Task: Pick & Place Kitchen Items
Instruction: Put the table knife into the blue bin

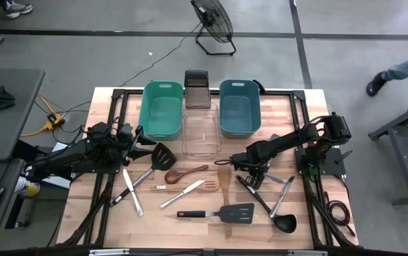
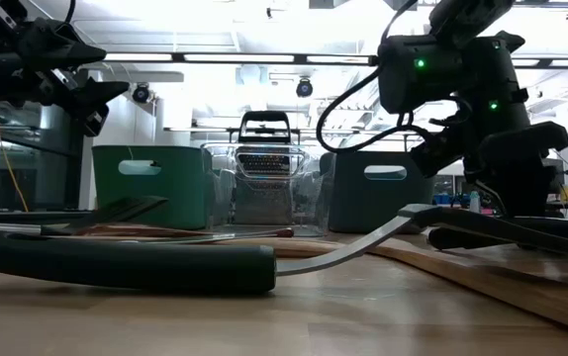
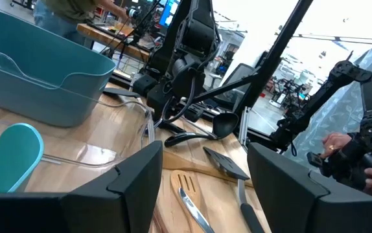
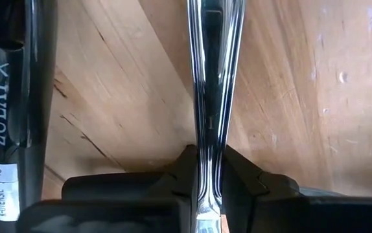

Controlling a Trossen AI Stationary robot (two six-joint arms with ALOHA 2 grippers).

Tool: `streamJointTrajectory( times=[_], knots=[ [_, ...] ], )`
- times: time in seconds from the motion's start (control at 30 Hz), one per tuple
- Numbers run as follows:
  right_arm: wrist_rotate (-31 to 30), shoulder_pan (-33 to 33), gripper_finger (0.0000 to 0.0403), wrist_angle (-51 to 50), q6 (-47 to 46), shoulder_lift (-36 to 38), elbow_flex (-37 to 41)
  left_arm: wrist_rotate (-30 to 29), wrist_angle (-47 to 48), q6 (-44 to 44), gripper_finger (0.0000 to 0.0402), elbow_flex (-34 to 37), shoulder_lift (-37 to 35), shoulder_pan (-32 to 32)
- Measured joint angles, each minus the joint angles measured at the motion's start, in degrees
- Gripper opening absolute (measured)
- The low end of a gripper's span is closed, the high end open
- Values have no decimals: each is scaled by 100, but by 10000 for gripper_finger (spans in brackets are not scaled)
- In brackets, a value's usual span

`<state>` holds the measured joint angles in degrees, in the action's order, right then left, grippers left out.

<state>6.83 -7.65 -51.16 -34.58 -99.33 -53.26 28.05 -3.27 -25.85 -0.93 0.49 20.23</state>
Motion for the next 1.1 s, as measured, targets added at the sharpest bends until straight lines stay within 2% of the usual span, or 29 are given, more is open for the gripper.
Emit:
streamJointTrajectory(
  times=[0.23,0.57,0.7,0.87,1.1],
  knots=[
    [163,29,35,-455,8,219,-232,0,0,0,223,2,0,0],
    [317,127,35,-738,-156,1301,-535,0,0,0,223,2,0,0],
    [-16,382,35,-708,-221,1755,-960,0,0,0,223,1,1,0],
    [-720,848,35,-664,-110,2095,-1619,1,0,0,223,2,0,0],
    [-1653,1657,35,-377,358,2142,-2242,0,1,0,223,0,1,0]
  ],
)
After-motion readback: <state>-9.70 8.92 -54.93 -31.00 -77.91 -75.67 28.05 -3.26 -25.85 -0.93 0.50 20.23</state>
